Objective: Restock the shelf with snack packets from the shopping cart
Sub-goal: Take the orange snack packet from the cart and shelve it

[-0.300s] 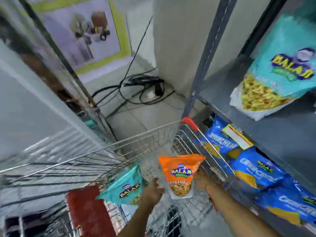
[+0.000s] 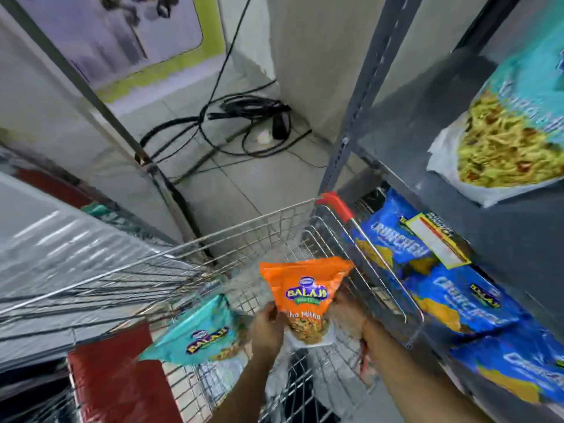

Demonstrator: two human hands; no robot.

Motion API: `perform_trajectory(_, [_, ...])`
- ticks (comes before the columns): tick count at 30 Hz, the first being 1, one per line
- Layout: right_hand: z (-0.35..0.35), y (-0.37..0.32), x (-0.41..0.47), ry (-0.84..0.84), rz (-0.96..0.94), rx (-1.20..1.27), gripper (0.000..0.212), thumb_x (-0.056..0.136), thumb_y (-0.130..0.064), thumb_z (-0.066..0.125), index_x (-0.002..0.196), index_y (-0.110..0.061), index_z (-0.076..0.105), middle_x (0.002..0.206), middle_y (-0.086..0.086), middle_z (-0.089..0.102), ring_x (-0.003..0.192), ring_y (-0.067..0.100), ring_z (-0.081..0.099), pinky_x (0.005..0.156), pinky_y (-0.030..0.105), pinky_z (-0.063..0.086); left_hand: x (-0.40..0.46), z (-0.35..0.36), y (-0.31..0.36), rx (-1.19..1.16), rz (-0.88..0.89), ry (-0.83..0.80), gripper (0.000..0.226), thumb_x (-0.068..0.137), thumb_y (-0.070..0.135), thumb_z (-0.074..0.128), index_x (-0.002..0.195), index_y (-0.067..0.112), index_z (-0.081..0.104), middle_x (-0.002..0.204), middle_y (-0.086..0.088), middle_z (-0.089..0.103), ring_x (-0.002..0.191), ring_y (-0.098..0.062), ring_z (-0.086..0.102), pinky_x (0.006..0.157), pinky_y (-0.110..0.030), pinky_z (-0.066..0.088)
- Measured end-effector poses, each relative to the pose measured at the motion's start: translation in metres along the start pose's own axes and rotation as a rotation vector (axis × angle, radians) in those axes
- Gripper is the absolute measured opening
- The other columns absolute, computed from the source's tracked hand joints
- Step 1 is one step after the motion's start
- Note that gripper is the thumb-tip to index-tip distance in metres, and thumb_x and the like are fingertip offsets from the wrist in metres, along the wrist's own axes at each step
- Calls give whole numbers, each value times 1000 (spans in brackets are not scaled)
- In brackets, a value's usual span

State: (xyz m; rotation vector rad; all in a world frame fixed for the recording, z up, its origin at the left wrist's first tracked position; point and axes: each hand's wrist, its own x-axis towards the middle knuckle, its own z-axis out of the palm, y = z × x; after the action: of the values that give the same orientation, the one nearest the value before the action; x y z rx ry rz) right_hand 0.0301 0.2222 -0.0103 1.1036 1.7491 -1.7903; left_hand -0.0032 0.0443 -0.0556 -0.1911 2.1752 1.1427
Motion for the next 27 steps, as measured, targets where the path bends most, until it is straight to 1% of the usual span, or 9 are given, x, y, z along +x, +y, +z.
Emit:
perform_trajectory(2, [-8,30,33,90,-51,-198,28,65,-11,71,92,-3,70,101,25,72,82,22,65,85,55,55,5,1,-5,70,-17,115,36,84,42,47,85,15,70,80,-9,73,76,-27,66,58,-29,38])
perform_trajectory(4, [-8,33,44,163,-74,-321,24,64,-22,69,86,-13,73,90,16,77,78,18,65,81,48,57,6,2,-9,59,-36,181,40,87,43,48,79,11,68,77,-18,72,74,-35,67,58,-32,37])
perform_trajectory(8, [-1,19,36,242,-197,-475,9,75,-10,64,73,-8,73,71,8,76,65,18,69,65,39,59,-7,5,-7,-52,-63,238,40,91,38,56,73,4,66,63,-22,64,55,-24,53,52,-26,32])
perform_trajectory(11, [-1,6,19,257,-229,-449,19,83,-4,59,67,-8,69,70,5,73,64,20,67,62,34,56,-23,2,-4,-164,-67,265,36,89,38,59,74,7,68,62,-15,65,58,-20,55,57,-27,39])
perform_trajectory(14, [-1,-12,-12,302,-238,-393,39,84,2,54,55,-24,57,68,0,66,62,12,59,54,22,43,-41,-15,20,-282,-4,262,30,88,33,62,63,16,60,59,-4,61,60,-19,55,60,-30,41])
perform_trajectory(19, [-12,-33,-78,407,-363,-236,22,83,-8,59,66,-19,67,82,7,75,76,19,66,72,36,51,-83,-55,80,-282,196,246,27,86,36,62,70,14,65,72,-7,72,73,-26,68,68,-43,54])
perform_trajectory(23, [-28,-60,-159,564,-519,-147,14,77,-3,57,65,2,60,64,19,65,63,18,53,58,37,41,-139,-81,148,-278,393,236,26,86,30,61,63,19,61,64,1,66,62,-13,59,64,-31,47])
perform_trajectory(25, [-37,-74,-207,625,-587,-84,14,77,-1,53,68,7,58,63,24,61,61,17,50,58,36,39,-175,-91,183,-285,522,203,24,87,25,60,64,17,61,63,0,61,58,-9,51,58,-25,44])
perform_trajectory(27, [-49,-85,-255,669,-674,-38,15,78,-4,51,69,5,58,66,25,61,65,17,51,60,42,44,-210,-98,216,-308,622,157,20,88,21,60,69,17,63,60,4,59,55,-4,48,51,-10,37])
